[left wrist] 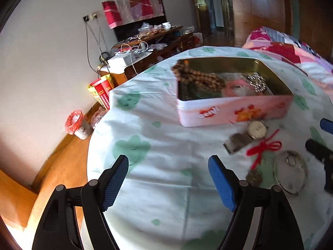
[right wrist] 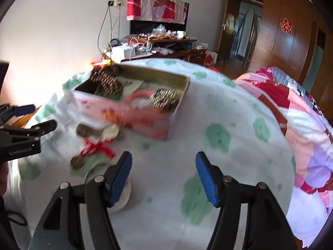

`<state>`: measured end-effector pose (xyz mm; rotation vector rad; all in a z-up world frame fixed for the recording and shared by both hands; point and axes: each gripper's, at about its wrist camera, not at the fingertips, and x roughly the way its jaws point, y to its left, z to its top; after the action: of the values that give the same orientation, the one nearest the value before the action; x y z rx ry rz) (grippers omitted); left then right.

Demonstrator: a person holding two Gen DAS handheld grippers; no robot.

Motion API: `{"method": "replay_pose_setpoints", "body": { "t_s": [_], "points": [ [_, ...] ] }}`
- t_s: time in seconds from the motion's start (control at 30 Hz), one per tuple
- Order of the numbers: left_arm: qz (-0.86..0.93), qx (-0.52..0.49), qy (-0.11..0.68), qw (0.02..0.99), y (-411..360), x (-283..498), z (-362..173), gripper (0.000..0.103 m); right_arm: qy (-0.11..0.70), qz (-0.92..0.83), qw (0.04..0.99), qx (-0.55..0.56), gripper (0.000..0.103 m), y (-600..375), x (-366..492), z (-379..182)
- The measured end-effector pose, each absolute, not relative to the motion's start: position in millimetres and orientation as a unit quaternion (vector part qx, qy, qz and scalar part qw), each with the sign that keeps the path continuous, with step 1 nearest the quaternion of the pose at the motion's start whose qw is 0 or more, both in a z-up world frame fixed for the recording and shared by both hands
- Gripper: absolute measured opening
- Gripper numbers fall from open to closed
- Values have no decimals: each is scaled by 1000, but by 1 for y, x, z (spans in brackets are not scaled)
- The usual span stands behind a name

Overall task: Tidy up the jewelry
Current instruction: 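Move both open tools to the silver bangle and red string knot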

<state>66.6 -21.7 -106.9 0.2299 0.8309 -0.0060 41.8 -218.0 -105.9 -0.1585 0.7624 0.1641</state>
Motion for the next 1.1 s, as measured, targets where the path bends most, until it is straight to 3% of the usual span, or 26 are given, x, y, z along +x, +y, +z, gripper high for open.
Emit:
{"method": "replay_pose_setpoints", "body": {
  "t_s": [0.13,0.27,0.33,0.63,0.7,1.1],
  "points": [
    [-5,114,408,906,-25,62,-111,79,378,92,918,-74,66,-210,28,-112],
    [6,109,422,900,-20,59,-119,79,384,125,913,-65,80,-200,27,-112],
    [17,106,428,898,-15,59,-122,79,385,134,910,-74,81,-192,27,-112],
    [15,80,433,898,-6,59,-124,79,434,153,883,-96,81,-169,36,-136],
    [10,78,435,897,-6,59,-123,79,425,156,888,-86,67,-174,32,-133],
    [-30,81,426,901,-39,62,-111,79,367,120,920,-71,66,-194,20,-109]
  ]
}}
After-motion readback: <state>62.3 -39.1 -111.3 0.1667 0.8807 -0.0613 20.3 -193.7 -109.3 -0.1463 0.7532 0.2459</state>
